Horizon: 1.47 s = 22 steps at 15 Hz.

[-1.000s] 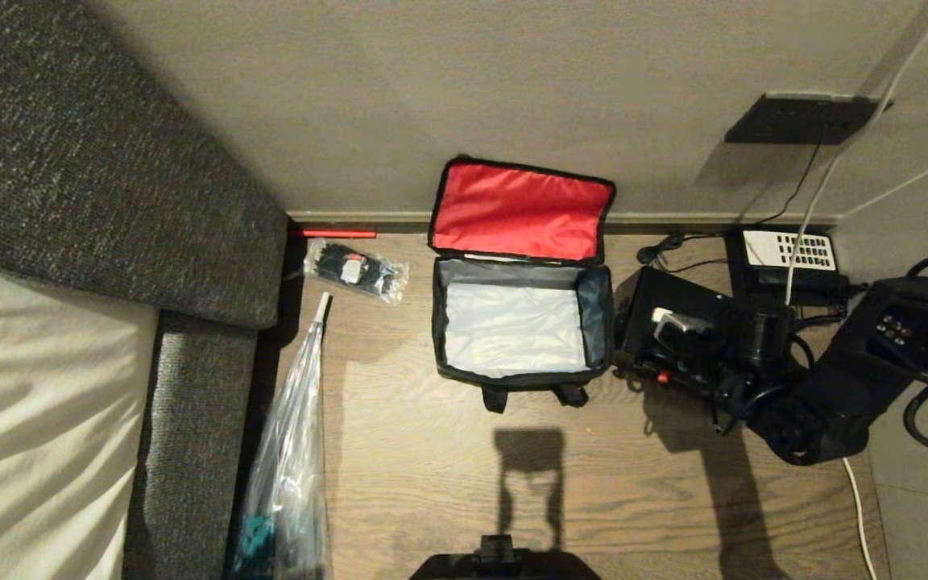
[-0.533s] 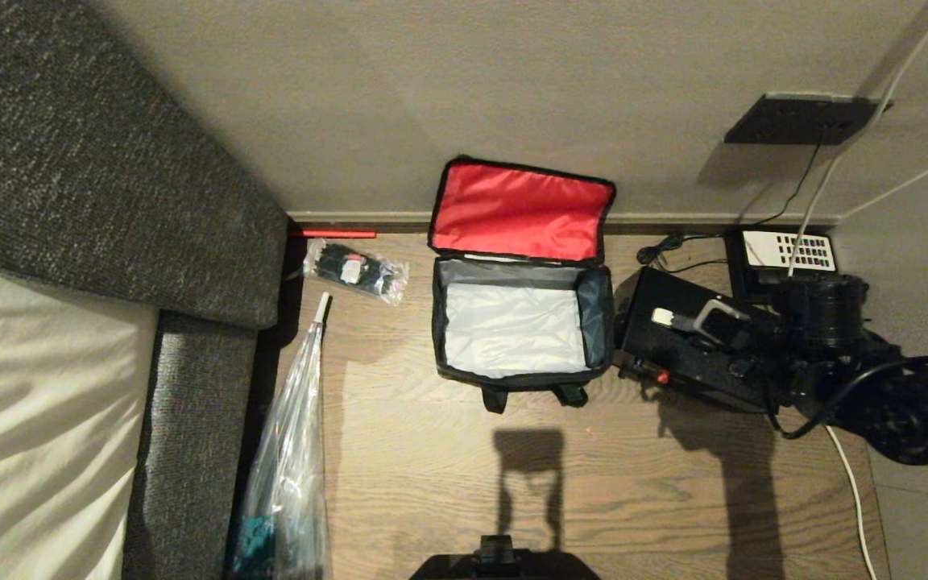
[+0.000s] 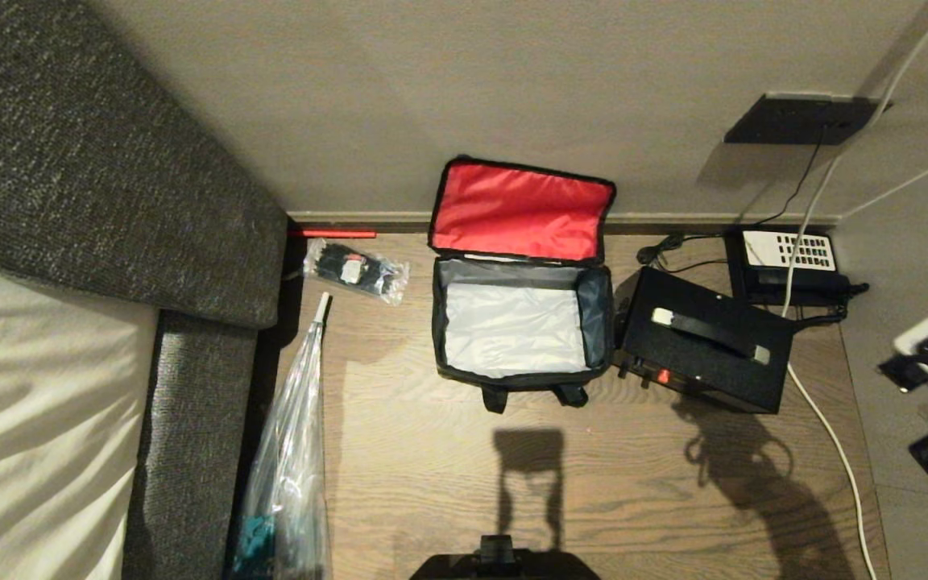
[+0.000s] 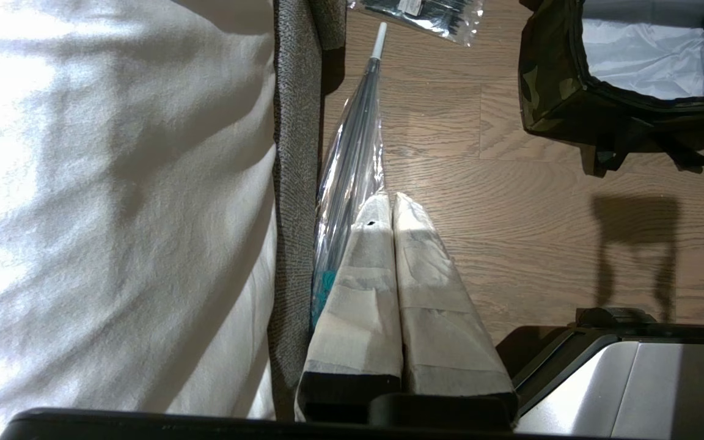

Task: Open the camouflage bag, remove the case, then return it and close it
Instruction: Grip the handle again

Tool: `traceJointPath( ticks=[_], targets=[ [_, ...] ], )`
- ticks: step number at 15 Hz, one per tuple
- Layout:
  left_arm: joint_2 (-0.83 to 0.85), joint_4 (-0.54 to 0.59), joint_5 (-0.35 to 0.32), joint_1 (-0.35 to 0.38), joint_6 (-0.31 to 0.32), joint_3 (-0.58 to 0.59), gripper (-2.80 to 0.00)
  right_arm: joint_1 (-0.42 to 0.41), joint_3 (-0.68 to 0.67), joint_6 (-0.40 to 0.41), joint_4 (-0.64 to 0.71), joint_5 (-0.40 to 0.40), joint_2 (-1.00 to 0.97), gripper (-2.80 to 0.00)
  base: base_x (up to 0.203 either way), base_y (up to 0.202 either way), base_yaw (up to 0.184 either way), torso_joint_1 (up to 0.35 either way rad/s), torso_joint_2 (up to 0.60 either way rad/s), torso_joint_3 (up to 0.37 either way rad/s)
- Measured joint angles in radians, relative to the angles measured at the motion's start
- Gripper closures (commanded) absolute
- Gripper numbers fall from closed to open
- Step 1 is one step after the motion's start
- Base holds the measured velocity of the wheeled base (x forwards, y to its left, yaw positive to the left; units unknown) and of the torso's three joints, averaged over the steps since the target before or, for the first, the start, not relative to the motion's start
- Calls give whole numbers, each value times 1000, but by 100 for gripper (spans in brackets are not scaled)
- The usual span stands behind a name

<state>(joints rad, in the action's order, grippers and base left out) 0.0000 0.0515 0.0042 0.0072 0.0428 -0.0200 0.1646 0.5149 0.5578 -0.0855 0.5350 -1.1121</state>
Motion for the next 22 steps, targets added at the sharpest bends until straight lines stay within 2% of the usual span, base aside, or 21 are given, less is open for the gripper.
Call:
traceJointPath(
  ticks=[3,6,8,10,12,14,22],
  targets=[
    [0,0,0,0,0,0,0,-14,-111,-203,187,-116,311,0,0,0,0,0,0,0],
    [0,0,0,0,0,0,0,-55,-292,-433,172,-262,595,0,0,0,0,0,0,0],
    [0,0,0,0,0,0,0,-106,-399,-521,123,-375,768,0,0,0,0,0,0,0],
    [0,0,0,0,1,0,0,-136,-464,-509,97,-482,913,0,0,0,0,0,0,0],
    [0,0,0,0,0,0,0,-151,-499,-507,90,-542,1023,0,0,0,0,0,0,0],
    [0,0,0,0,0,0,0,-157,-509,-535,78,-543,1078,0,0,0,0,0,0,0],
    [0,0,0,0,0,0,0,-159,-515,-538,83,-543,1118,0,0,0,0,0,0,0]
  ],
)
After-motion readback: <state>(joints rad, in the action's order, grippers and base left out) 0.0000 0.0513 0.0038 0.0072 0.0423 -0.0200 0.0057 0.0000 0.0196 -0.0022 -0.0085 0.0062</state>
